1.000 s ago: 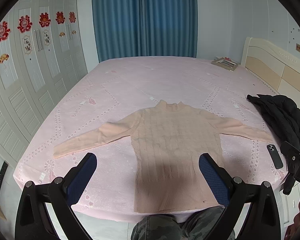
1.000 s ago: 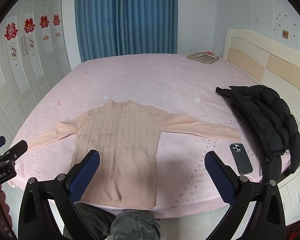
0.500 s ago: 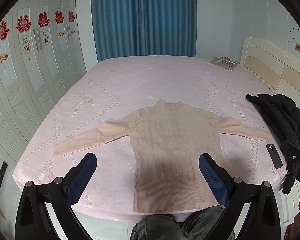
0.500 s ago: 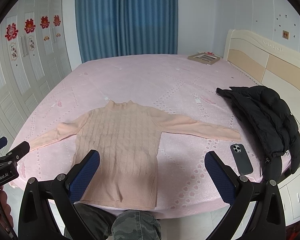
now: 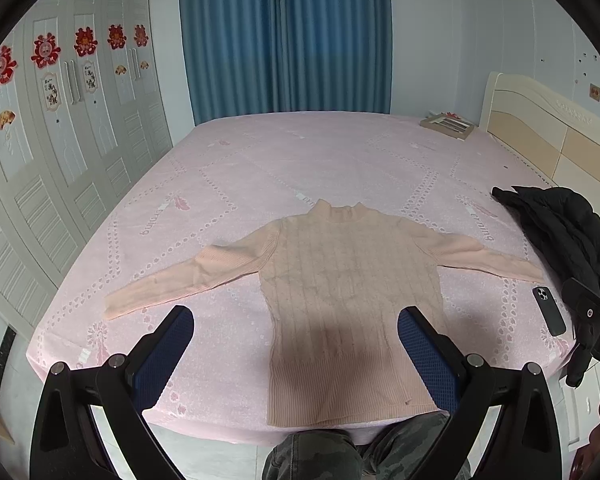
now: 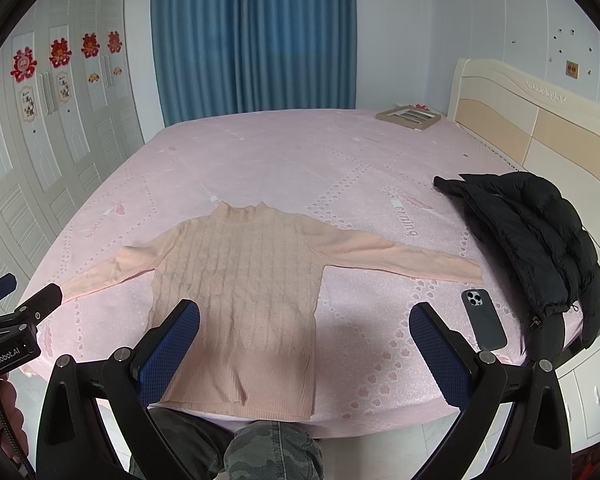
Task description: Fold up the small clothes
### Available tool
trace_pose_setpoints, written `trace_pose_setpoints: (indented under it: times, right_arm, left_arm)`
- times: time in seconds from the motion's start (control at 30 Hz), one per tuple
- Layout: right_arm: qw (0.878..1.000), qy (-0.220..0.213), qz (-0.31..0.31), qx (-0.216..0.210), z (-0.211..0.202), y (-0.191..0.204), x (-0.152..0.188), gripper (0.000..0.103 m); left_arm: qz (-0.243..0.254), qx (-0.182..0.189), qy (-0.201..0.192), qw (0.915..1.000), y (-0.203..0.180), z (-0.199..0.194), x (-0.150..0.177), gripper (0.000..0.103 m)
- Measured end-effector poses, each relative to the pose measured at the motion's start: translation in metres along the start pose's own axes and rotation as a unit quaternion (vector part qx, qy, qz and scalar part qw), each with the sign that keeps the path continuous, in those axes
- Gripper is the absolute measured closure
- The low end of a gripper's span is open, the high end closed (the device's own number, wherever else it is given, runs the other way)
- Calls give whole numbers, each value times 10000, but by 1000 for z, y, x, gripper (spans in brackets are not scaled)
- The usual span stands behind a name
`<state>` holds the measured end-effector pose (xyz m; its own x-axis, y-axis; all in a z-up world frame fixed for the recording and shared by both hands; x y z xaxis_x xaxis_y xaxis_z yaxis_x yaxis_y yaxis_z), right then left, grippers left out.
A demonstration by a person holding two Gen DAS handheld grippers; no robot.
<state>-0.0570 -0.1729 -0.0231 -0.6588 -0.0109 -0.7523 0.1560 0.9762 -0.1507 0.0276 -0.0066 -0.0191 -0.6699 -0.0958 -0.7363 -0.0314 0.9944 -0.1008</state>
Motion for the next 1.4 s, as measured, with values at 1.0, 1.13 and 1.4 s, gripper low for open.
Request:
trace_pose_setpoints:
  times: [1.0, 1.13, 1.4]
  right_arm:
    - [9999, -107, 0, -24, -5, 1, -2, 1]
    - [9999, -128, -2, -35, -3, 3, -4, 1]
    - [9999, 11, -144, 42, 23, 15, -4, 1]
  left_arm:
    - [-92, 129, -27, 9999, 5, -1, -5, 0]
    - [-137, 226, -17, 9996, 11, 5, -9, 0]
    - [-531, 333, 212, 9978, 41, 47, -8, 0]
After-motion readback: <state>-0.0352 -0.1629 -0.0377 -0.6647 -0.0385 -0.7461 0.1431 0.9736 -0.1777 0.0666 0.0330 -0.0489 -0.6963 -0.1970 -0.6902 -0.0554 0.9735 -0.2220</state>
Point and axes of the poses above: each gripper's, at about its wrist camera, not at the fingertips, and z roughly the way its jaws point, y to its left, x to its underside, the point moved 4 cm from there along z, roughly the way its jaws point, and after that the axes turned 11 degrees about -z, right-handed, at the moved point
